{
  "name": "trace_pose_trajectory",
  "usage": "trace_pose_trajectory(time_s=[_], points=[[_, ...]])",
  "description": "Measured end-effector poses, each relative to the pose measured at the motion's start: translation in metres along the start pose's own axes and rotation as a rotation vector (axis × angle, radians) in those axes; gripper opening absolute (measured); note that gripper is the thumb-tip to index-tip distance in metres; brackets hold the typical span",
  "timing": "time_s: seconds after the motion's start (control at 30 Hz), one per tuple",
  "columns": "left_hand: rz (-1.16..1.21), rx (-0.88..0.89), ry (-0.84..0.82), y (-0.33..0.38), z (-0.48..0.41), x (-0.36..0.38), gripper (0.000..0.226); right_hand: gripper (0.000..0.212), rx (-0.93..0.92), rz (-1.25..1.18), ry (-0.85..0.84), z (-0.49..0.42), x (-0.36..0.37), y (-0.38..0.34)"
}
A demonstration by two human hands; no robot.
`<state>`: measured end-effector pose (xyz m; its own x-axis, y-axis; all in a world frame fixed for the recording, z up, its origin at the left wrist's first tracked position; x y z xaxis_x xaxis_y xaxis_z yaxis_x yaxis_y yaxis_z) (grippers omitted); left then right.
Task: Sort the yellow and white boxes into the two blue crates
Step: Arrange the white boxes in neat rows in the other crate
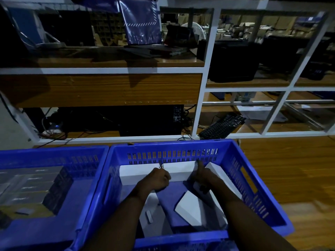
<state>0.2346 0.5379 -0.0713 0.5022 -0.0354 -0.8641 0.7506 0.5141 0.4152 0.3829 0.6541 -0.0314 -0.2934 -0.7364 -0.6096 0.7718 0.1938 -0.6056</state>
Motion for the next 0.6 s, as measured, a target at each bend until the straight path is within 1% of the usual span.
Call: trace_pose_trajectory(time_s=[0.1, 0.13, 0.2, 0.27, 0.37, 0.5, 0.6], points=[[-0.062, 0.011, -0.097, -0.001, 0.0, 0.012, 0.038, 0.08, -0.002, 0.149, -0.057, -0.001, 0.009, 0.0], [-0.078, 0.009, -0.106, -0.002, -0.001, 0.013, 0.036, 0.088, 0.002, 0.196, -0.055, -0.005, 0.012, 0.002], [-0.092, -0.011, -0.102, -0.006, -0.002, 0.015, 0.025, 0.106, 0.003, 0.267, -0.071, -0.007, 0.016, 0.001], [-0.11, -0.013, -0.091, -0.005, -0.001, 0.013, 0.016, 0.113, -0.005, 0.333, -0.107, -0.012, 0.022, 0.002], [-0.097, 0.0, -0.069, 0.001, 0.001, 0.007, 0.011, 0.116, -0.016, 0.366, -0.135, -0.017, 0.027, 0.004], [-0.042, -0.007, -0.005, 0.004, 0.002, -0.002, 0.041, 0.116, -0.018, 0.409, -0.126, -0.02, 0.03, 0.006], [-0.023, -0.005, 0.031, 0.008, 0.001, -0.01, 0.045, 0.104, -0.068, 0.479, -0.085, -0.019, 0.026, 0.004]])
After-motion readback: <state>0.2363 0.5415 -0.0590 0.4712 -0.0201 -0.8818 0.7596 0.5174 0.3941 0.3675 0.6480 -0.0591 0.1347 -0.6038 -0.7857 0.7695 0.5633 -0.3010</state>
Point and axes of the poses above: each hand's wrist, its own z-axis away from the middle knuckle, its own x-axis out of the palm, y = z × x, the point moved 9 cm from there along -z, towards the middle knuckle, and after that the axes turned 8 degrees about -z, right-handed, at the moved point
